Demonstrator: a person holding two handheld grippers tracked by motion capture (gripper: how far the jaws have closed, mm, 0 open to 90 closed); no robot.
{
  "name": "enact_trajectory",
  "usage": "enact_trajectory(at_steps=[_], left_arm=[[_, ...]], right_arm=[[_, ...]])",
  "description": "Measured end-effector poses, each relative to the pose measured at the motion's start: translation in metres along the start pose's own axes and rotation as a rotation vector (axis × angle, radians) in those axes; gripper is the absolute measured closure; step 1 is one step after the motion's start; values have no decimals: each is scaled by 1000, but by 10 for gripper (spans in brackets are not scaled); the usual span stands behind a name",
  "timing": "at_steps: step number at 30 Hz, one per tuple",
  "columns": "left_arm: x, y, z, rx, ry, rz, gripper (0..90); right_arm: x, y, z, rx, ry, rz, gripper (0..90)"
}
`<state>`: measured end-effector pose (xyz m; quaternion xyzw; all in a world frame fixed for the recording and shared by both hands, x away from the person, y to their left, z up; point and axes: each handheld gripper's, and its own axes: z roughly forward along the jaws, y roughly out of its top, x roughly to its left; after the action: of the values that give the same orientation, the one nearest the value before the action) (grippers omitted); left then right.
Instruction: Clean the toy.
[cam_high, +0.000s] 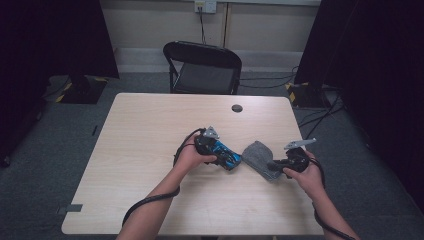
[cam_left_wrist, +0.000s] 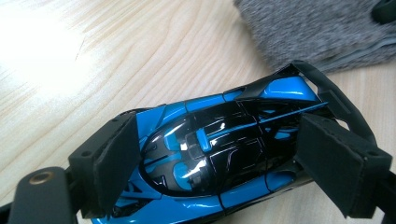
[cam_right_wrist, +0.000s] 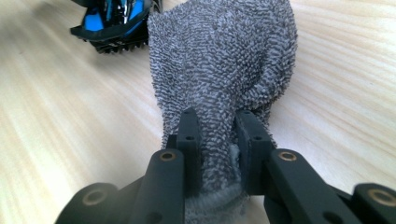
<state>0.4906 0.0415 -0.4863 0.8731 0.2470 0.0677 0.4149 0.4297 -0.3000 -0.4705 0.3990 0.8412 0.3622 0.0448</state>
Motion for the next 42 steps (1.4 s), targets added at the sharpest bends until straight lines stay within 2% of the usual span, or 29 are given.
enact_trajectory(at_steps=[7, 12, 15, 18, 21, 27, 31, 37, 42], left_arm=[[0, 1, 0, 6, 1, -6, 141], [2, 0, -6, 5, 8, -10, 191], [5, -1, -16, -13, 21, -10, 196], [8, -2, -35, -46, 31, -28, 203], [10, -2, -55, -58, 53, -22, 203], [15, -4, -98, -107, 102, -25, 207], [17, -9, -117, -117, 122, -30, 208], [21, -26, -132, -130, 142, -46, 212], [25, -47, -136, -111, 150, -65, 219]], right_arm=[[-3, 1, -20, -52, -3, 10, 738], [3, 14, -21, -54, 6, -14, 737], [11, 24, -16, -50, 22, -42, 738], [21, 35, -10, -44, 45, -72, 737], [32, 48, -3, -40, 64, -97, 737], [61, 74, 16, -23, 108, -167, 736], [83, 91, 33, -12, 147, -211, 736], [117, 98, 77, 39, 228, -271, 736], [139, 99, 112, 87, 277, -319, 729]])
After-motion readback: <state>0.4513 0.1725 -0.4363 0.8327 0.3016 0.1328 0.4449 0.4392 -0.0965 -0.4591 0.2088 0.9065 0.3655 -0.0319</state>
